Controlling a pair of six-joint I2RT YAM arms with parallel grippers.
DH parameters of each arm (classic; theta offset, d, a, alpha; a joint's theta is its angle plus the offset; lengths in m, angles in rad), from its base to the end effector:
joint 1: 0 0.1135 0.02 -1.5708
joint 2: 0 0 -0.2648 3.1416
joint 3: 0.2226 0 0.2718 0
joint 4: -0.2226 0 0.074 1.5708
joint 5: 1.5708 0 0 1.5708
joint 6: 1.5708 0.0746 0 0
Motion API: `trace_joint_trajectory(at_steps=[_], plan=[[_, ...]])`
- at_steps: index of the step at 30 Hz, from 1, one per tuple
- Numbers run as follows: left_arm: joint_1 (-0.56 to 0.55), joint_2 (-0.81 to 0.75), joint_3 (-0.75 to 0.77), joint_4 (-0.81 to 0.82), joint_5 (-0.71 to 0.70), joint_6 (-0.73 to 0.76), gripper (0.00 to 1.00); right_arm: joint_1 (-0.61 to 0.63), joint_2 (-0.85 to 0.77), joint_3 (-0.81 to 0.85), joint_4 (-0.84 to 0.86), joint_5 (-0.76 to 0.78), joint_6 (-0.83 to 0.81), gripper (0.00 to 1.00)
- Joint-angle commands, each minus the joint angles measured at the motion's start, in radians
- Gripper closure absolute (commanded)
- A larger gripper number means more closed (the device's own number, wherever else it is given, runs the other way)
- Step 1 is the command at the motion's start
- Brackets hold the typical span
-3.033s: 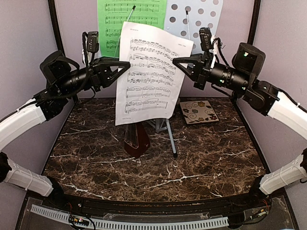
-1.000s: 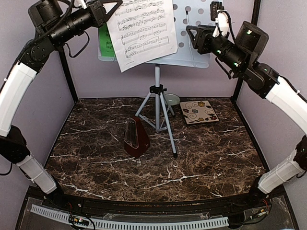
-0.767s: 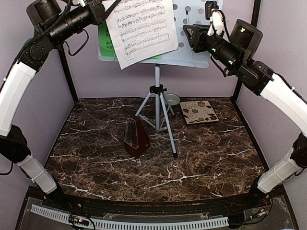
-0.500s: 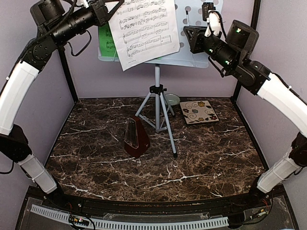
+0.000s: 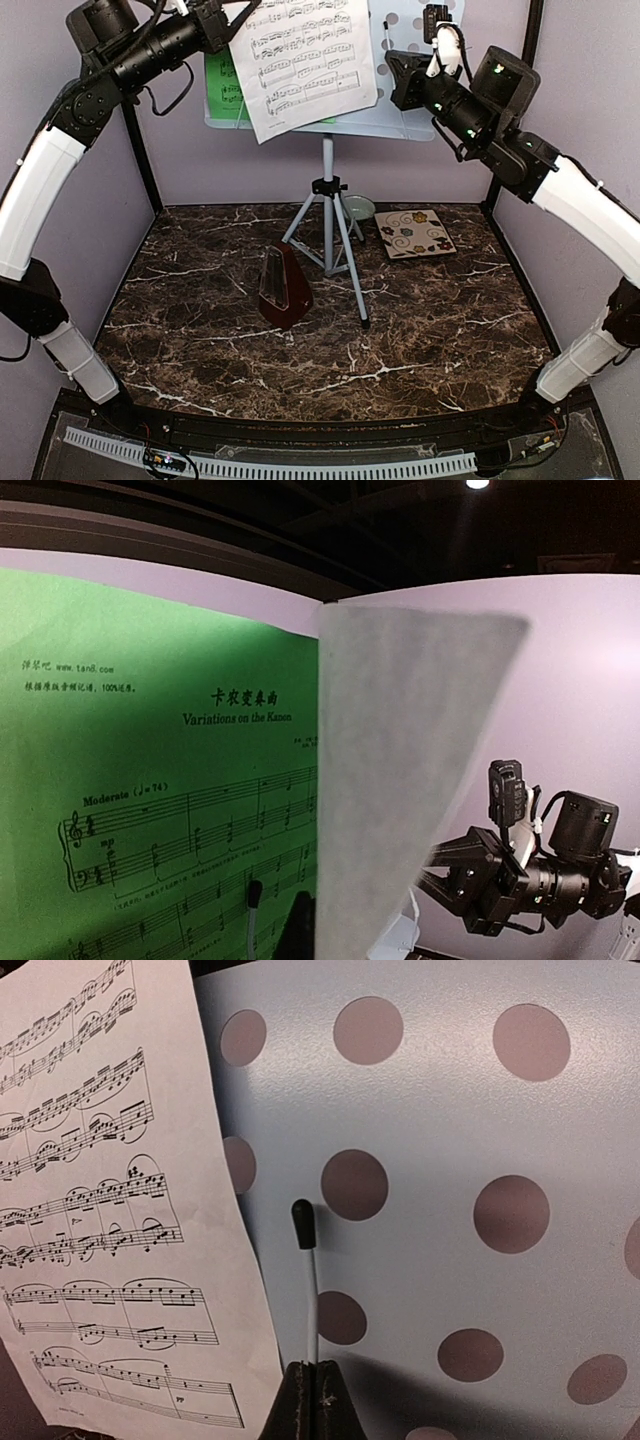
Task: Set up the instrument practice props
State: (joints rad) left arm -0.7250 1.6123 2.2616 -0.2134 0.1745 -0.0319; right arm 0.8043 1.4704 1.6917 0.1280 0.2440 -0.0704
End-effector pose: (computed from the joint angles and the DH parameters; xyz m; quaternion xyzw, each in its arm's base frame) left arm 0.2456 -0.2349 0.6484 0.2510 0.4786 -0.3539 0.7633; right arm 0.2741 0.2587 0.5438 -0.1508 0.5579 0.2266 0.7840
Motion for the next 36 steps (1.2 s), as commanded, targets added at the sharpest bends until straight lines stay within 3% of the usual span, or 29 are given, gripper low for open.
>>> trace_joint_trajectory(at_steps=[1,8,26,30,36], plan=[[-0.005,0.019,0.054,0.035,-0.006,0.033,1.00,-0.003,-0.027,-0.058,0.132,-0.027,-0.029,1.00],[-0.004,0.087,0.114,0.029,0.058,0.085,1.00,-0.003,-0.048,-0.110,0.207,-0.067,-0.054,1.00],[-0.019,0.226,0.241,0.131,0.236,0.164,1.00,-0.003,-0.012,-0.084,0.201,-0.129,-0.065,1.00],[-0.029,0.235,0.242,0.131,0.230,0.189,1.00,-0.003,-0.009,-0.083,0.204,-0.125,-0.059,0.85],[-0.036,0.231,0.240,0.120,0.203,0.201,0.97,-0.003,-0.014,-0.087,0.201,-0.110,-0.056,0.81]])
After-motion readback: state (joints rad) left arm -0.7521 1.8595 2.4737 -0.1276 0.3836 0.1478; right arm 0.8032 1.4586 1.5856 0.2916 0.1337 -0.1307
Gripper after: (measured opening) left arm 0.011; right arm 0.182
